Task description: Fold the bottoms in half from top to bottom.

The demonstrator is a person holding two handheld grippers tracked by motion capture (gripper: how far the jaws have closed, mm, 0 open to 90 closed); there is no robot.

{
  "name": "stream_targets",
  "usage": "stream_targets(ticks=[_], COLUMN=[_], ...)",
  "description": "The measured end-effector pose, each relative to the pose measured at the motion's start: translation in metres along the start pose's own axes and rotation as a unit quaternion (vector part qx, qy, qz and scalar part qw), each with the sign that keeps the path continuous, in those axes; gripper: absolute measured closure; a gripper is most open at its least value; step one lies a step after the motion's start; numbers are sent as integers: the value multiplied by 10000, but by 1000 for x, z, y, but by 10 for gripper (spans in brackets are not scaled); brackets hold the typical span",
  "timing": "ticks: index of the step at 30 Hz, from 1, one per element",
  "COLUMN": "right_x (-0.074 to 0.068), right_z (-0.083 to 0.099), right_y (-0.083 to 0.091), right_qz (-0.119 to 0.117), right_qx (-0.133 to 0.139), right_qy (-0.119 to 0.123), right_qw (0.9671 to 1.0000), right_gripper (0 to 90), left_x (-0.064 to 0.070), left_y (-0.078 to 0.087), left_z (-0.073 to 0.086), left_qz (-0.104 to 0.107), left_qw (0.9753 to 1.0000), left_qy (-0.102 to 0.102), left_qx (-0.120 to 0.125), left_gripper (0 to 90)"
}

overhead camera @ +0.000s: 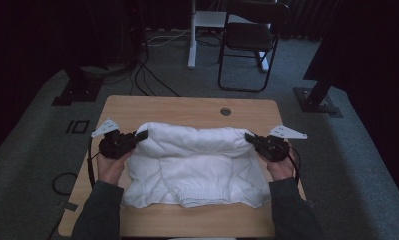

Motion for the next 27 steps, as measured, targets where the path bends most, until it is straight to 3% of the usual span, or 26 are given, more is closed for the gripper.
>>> stream_targets(ticks=[4,6,10,15,16,17,18,19,20,22,23,24,26,27], right_x=[-7,-11,-19,-26,-27,-27,-28,-28,-29,-30,-31,-32,-33,-34], right_z=[5,15,45,82,89,95,102,107,110,108,103,96,78,70], right_y=[13,17,22,29,30,30,30,29,29,31,32,33,32,29], right_qz=[-105,-203,-346,-399,-397,-415,-421,-444,-511,-638,-641,-601,-523,-484], right_qx=[-13,-89,-313,-654,-718,-805,-894,-985,-1051,-1035,-966,-856,-629,-557], right_qy=[93,43,-44,-160,-209,-240,-259,-291,-295,-243,-224,-186,-182,-170], right_qw=[9999,9997,9989,9969,9964,9956,9948,9937,9927,9923,9930,9943,9965,9971], right_gripper=[844,843,842,841,841,840,838,830,800,628,550,496,447,447], left_x=[10,14,18,25,25,28,29,29,28,27,25,24,24,24], left_y=[12,15,19,15,15,12,11,11,13,16,22,23,22,22], left_z=[17,32,66,109,109,126,131,133,129,123,104,93,72,72], left_qz=[128,145,263,396,396,422,439,455,405,349,192,106,-55,-55], left_qw=[9999,9996,9984,9938,9938,9905,9893,9890,9901,9916,9948,9960,9972,9972], left_qy=[-31,-10,249,505,505,554,578,586,575,571,430,356,194,194], left_qx=[-71,-236,-440,-904,-904,-1187,-1266,-1283,-1213,-1108,-900,-817,-722,-722], left_gripper=[808,806,803,799,795,782,761,723,657,561,528,507,504,510])
Point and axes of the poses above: each handheld gripper's, and its own axes: y roughly backward along the jaws, z roughly out of its underside, x roughly to its right, the point moved 6 cm from there along -y, roughly forward along the jaws, and after that the axes turned 4 degrees about -y, right-handed, at the moved point
